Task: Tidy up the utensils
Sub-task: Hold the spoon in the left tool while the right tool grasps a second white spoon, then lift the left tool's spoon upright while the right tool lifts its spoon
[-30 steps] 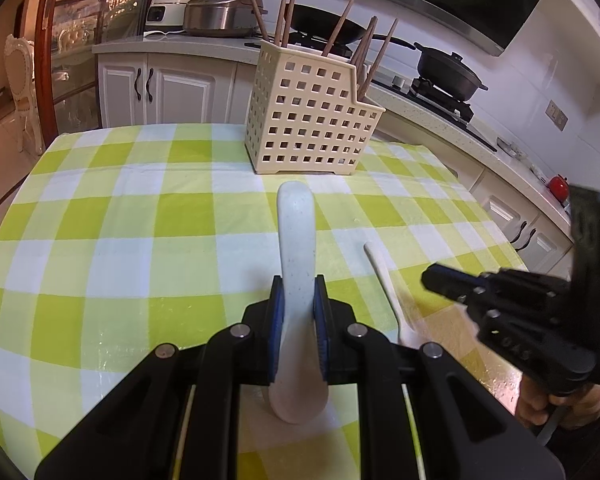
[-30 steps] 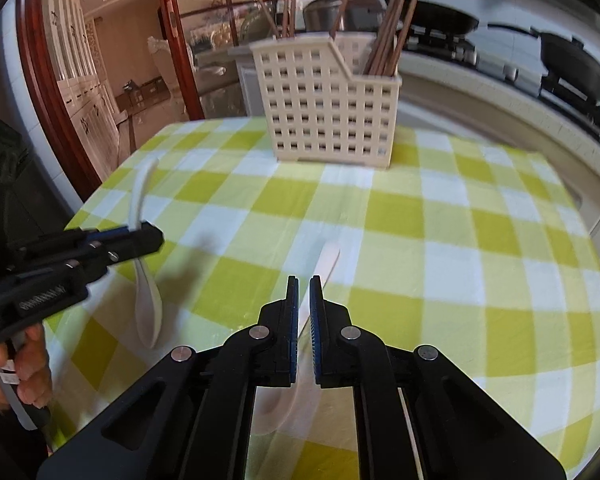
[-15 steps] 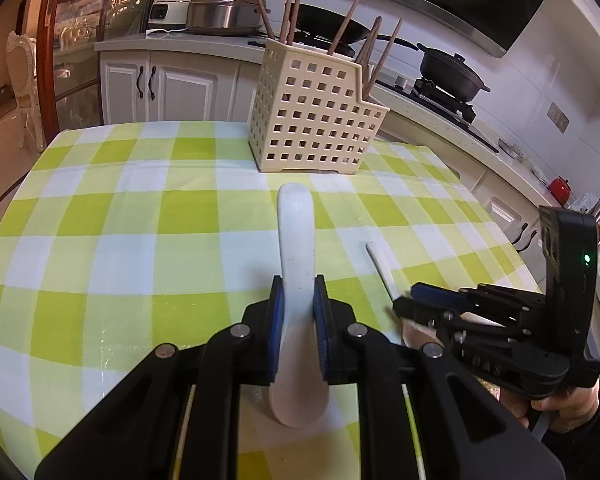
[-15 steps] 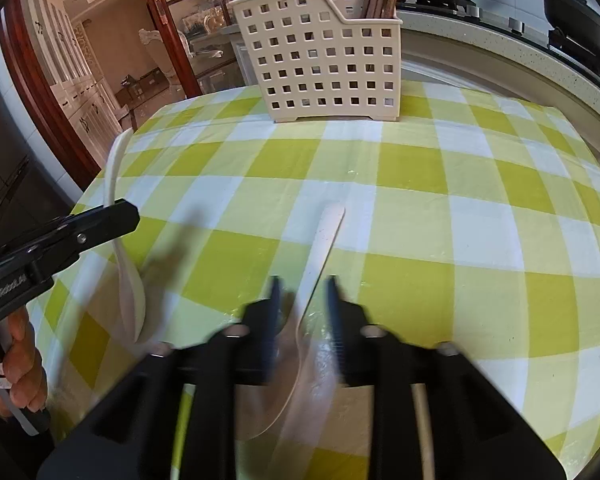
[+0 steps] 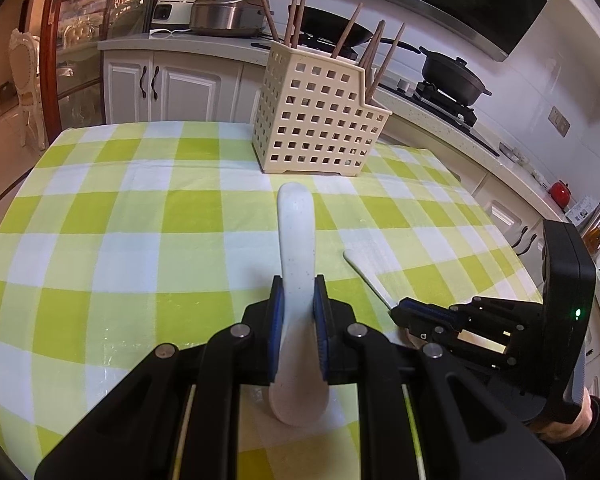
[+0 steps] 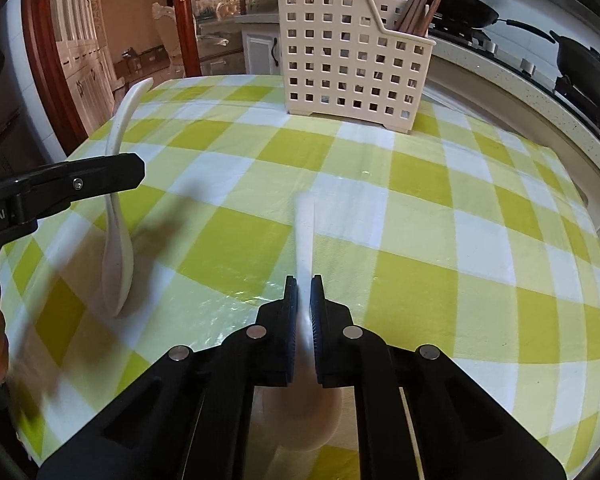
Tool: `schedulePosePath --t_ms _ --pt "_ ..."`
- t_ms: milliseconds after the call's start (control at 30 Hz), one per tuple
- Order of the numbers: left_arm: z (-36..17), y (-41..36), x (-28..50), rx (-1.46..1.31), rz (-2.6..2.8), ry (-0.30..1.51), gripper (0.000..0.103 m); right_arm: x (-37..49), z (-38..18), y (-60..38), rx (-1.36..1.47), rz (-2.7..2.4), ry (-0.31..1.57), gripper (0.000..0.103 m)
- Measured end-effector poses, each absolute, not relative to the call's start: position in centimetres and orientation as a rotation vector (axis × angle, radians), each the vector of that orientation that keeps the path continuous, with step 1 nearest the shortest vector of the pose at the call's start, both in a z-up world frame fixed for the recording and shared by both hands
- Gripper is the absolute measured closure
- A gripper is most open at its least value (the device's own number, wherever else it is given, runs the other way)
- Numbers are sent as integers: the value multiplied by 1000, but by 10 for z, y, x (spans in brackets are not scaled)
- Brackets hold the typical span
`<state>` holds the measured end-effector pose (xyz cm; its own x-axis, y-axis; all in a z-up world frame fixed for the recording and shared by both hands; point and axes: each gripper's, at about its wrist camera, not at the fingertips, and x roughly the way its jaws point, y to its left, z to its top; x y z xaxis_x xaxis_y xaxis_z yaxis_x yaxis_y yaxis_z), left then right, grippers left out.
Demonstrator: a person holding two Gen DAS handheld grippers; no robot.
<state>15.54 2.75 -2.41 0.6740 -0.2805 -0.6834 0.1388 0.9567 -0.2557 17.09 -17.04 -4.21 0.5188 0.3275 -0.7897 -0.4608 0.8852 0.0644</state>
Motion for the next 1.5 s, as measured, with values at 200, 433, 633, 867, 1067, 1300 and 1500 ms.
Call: schedulePosePath --t_ms 200,433,633,867,1067,1300,1500 --pt "-21 28 154 -188 -242 792 89 167 -18 -178 -137 486 847 95" --pt "-19 25 154 -184 -252 789 89 157 11 -183 -116 518 777 95" --pt "-18 23 153 -181 -254 785 89 156 20 -189 -104 517 754 95" --pt "-18 23 153 -179 -255 788 89 155 21 -188 -104 521 742 95" --pt "-19 24 154 -180 -255 791 89 161 13 -189 -116 512 782 94" --pt "-19 25 154 -182 -253 792 89 192 4 -174 -243 579 816 48" --pt "-20 30 155 -190 -241 792 89 226 -23 -144 -382 638 905 60"
